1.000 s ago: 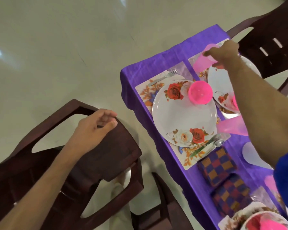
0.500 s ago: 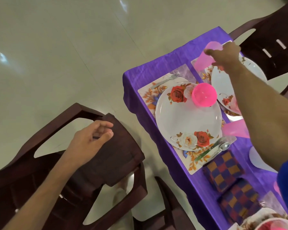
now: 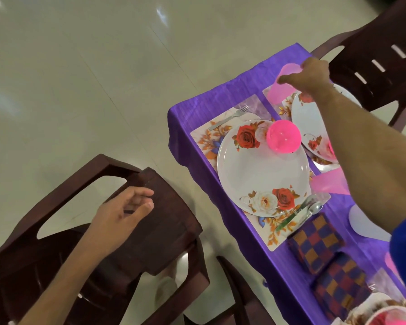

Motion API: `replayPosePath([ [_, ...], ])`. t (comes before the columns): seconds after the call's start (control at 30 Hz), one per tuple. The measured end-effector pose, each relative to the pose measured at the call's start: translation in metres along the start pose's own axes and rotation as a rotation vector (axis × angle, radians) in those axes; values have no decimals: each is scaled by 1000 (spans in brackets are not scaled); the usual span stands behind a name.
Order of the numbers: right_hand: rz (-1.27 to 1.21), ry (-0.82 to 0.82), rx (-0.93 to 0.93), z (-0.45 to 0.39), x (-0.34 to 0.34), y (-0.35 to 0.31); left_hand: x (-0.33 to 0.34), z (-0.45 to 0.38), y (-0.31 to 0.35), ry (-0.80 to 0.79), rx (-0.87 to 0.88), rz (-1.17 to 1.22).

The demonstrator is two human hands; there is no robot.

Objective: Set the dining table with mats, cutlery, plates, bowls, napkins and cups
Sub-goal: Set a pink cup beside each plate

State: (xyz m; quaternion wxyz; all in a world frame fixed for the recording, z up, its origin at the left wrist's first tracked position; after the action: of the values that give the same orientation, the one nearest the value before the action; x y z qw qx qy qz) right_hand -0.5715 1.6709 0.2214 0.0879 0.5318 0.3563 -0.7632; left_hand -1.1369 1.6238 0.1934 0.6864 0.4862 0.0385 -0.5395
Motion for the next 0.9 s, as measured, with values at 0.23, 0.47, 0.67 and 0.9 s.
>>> replayPosePath([
  [0.23,-214,58,52,-14,-18,-35,6,-13,-3,-27,-24,13],
  [0.47,-303,-23,128,-11,9,-44,6,-28,7,-16,-5,42],
  [0.67,-202,-91,140,-14,-4,-37,9,-32,11,-43,8,45],
  [0.9,-57,-181,87,-9,-5,-40,10,-28,6,-42,8,45],
])
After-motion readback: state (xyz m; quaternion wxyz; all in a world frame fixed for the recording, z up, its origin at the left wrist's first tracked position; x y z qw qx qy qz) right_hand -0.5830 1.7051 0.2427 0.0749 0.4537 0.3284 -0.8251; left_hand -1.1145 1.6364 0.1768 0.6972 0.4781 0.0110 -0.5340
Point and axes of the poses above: each hand's wrist, its own z-axis away from the middle knuckle, its own x-axis out of the palm, y = z × x, the point moved 2 cm from there along -z, towards the middle knuckle, and after that the axes turned 15 degrees about -z, right-handed, at the moved point
